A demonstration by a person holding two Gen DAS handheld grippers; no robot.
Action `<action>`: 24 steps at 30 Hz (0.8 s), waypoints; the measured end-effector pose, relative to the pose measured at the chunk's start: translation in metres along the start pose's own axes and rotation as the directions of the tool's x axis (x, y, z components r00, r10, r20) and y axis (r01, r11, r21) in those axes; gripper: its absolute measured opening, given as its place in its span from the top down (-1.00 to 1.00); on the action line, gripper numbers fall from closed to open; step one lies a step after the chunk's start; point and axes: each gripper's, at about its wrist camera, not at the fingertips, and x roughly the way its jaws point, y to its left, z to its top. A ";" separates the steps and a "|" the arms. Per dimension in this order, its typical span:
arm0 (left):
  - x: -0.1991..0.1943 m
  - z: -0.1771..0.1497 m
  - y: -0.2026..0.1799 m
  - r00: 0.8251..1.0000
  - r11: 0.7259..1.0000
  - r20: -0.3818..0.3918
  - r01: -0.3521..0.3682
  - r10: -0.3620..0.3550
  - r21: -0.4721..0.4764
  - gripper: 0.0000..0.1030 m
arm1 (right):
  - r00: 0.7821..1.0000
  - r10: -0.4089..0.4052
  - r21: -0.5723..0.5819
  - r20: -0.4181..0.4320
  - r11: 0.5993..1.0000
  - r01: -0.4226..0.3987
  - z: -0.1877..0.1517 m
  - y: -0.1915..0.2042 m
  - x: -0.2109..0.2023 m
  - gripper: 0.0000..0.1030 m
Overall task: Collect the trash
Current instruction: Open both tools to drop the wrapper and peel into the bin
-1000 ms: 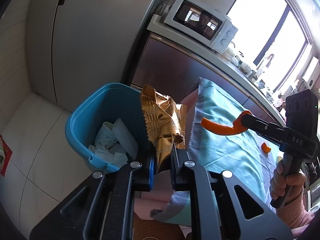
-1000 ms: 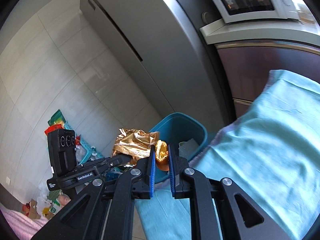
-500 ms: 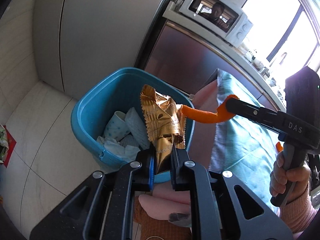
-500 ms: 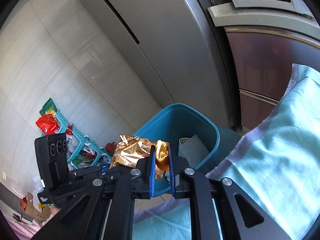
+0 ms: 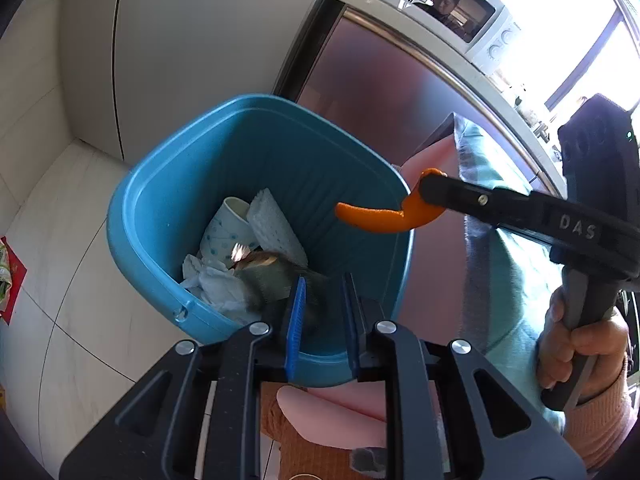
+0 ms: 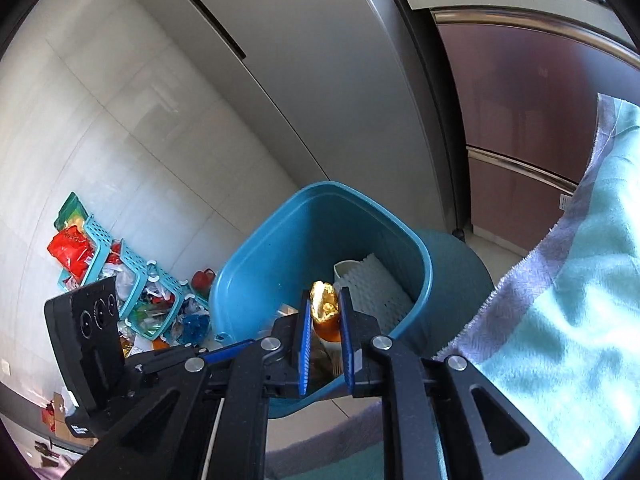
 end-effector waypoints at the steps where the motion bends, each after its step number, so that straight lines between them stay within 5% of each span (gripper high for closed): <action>1: 0.001 -0.001 0.000 1.000 1.000 -0.002 0.002 -0.002 -0.003 0.60 | 1.000 -0.005 0.000 -0.002 1.000 0.005 0.000 -0.001 0.000 0.66; 7: -0.019 -0.006 0.002 0.996 0.999 0.072 -0.051 0.051 -0.006 0.34 | 0.998 -0.054 0.004 0.018 0.999 0.054 0.005 -0.007 -0.003 0.64; 12: -0.041 -0.009 0.011 0.980 0.990 0.141 -0.131 0.138 -0.053 0.18 | 0.990 -0.143 0.004 0.016 0.990 0.143 0.010 -0.015 -0.004 0.38; 24: -0.034 -0.012 0.033 0.979 0.981 0.110 -0.159 0.171 -0.112 -0.01 | 0.944 -0.291 -0.108 -0.156 0.955 0.276 0.019 -0.010 0.032 0.39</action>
